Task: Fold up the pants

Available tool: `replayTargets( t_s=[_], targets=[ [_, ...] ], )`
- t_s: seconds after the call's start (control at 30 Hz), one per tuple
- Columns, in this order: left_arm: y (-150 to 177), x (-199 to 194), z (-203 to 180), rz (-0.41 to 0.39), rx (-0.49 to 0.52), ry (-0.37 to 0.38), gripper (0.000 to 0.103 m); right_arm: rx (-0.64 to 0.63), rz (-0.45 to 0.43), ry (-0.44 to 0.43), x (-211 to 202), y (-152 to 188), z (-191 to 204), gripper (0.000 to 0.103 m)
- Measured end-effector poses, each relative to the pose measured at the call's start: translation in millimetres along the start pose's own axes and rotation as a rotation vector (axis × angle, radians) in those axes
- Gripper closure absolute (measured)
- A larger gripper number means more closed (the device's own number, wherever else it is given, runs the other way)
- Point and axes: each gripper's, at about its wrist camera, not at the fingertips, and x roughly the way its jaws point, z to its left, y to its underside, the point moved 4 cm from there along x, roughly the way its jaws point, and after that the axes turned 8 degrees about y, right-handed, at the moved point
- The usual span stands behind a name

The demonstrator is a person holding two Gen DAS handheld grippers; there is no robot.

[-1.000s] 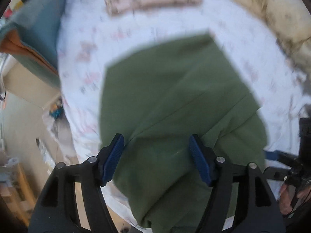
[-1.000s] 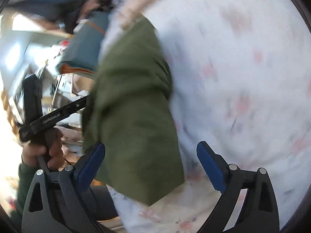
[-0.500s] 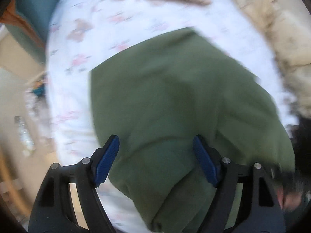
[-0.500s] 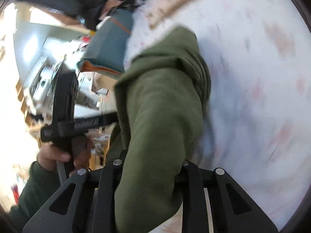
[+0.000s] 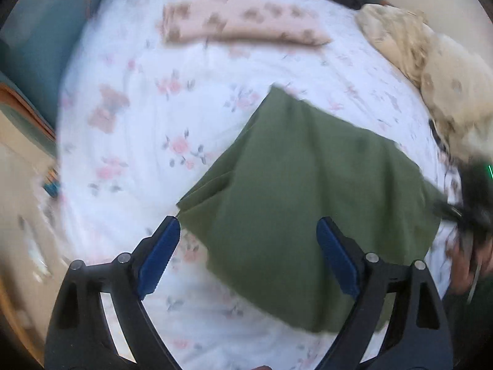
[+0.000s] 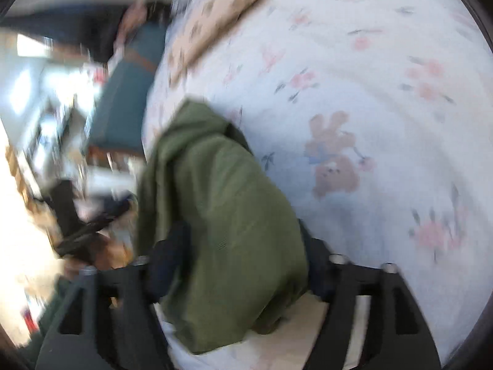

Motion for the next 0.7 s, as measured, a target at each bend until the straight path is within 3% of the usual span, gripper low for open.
replayTargets(
  t_s=[0.1,0.17,0.23,0.27,0.33,0.37,0.4,0.47,0.53,0.63,0.7],
  targets=[
    [6.4,35.7,16.7,0.091,-0.051,0.074,0.015,0.209,-0.118,-0.048,-20.7,31.8,-26.0,0.009],
    [6.7,45.4,11.3,0.084,-0.029,0.097,0.015,0.313,-0.107,-0.053,-7.3,55.8,-33.7,0.009],
    [8.5,44.0,-0.5,0.049,0.017,0.099,0.015,0.311,-0.039,-0.047,20.0,77.3,-32.8,0.01],
    [9.2,43.6,-6.9,0.029,0.042,0.103,0.019,0.287,-0.015,-0.03,32.4,81.6,-29.4,0.014],
    [11.0,47.0,-16.0,0.04,0.064,0.108,0.042,0.213,-0.027,0.006,43.4,82.1,-21.1,0.036],
    [14.5,47.2,-24.8,0.051,0.079,0.124,0.068,0.189,-0.039,0.001,40.9,80.6,-15.3,0.073],
    [18.6,47.1,-36.0,0.071,0.12,0.108,0.089,0.152,-0.041,0.004,38.1,74.8,-6.4,0.086],
    [24.1,40.6,-52.9,0.07,0.172,0.023,0.094,0.058,-0.049,-0.004,29.7,66.5,14.0,0.093],
    [40.9,15.7,-75.8,0.083,0.131,0.049,0.095,-0.135,-0.061,-0.001,-0.3,55.6,48.0,0.093],
    [78.7,-14.4,-96.8,0.108,0.105,0.067,0.095,-0.125,0.002,-0.022,-37.3,37.0,46.9,0.094],
    [100.3,-15.6,-100.2,0.155,0.07,0.071,0.093,-0.127,0.044,0.015,-51.3,35.5,33.9,0.093]
  ],
)
